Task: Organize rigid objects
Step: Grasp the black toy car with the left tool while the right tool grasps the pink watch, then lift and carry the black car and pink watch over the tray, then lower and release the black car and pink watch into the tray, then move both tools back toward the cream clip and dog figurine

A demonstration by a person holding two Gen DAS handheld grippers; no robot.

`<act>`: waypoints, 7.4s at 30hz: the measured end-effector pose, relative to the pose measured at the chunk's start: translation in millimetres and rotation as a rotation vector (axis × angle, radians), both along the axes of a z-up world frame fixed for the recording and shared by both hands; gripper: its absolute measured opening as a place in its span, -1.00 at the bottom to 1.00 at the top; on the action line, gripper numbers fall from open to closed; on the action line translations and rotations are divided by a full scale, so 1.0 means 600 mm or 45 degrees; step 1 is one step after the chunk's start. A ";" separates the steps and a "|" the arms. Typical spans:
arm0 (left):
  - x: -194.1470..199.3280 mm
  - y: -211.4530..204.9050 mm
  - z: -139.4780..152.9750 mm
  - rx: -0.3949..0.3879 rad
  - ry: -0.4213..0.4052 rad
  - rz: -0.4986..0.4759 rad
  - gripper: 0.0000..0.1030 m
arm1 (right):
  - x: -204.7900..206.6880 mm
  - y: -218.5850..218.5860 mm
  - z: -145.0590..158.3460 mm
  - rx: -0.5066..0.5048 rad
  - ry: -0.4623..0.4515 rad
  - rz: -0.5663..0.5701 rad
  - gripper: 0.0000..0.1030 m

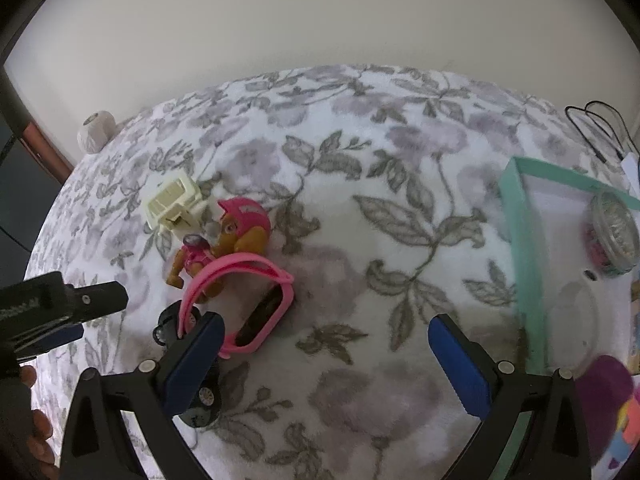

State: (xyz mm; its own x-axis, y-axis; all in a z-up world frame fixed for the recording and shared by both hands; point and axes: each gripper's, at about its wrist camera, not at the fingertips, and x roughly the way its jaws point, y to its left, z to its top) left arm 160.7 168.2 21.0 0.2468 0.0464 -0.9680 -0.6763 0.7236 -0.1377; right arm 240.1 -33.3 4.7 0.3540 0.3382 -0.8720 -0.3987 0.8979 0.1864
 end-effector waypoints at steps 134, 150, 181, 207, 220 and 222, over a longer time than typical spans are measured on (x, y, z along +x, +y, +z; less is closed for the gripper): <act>0.140 -0.581 0.083 0.151 -0.444 -0.923 -0.31 | 0.077 -0.501 0.059 -0.301 0.062 -0.473 -0.74; 0.143 -0.574 0.084 0.132 -0.399 -0.912 -0.16 | 0.078 -0.483 0.059 -0.401 0.065 -0.410 -0.19; 0.136 -0.408 0.145 0.279 -0.342 -0.551 0.92 | 0.045 -0.399 0.187 -0.294 -0.241 -0.308 1.00; 0.092 -0.137 0.139 0.171 -0.325 -0.249 0.92 | 0.023 -0.204 0.164 -0.238 -0.285 -0.054 1.00; 0.027 0.041 0.091 0.065 -0.289 0.033 0.92 | 0.006 -0.066 0.128 -0.046 -0.205 0.056 1.00; 0.021 0.058 0.081 0.044 -0.288 0.060 0.92 | 0.008 -0.047 0.115 -0.032 -0.184 0.054 1.00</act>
State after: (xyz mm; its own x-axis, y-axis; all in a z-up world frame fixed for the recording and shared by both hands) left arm 173.4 202.8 69.7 0.4541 0.0951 -0.8859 -0.6641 0.6989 -0.2655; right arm 245.1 -61.3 73.6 0.4622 0.3344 -0.8213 -0.4576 0.8833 0.1022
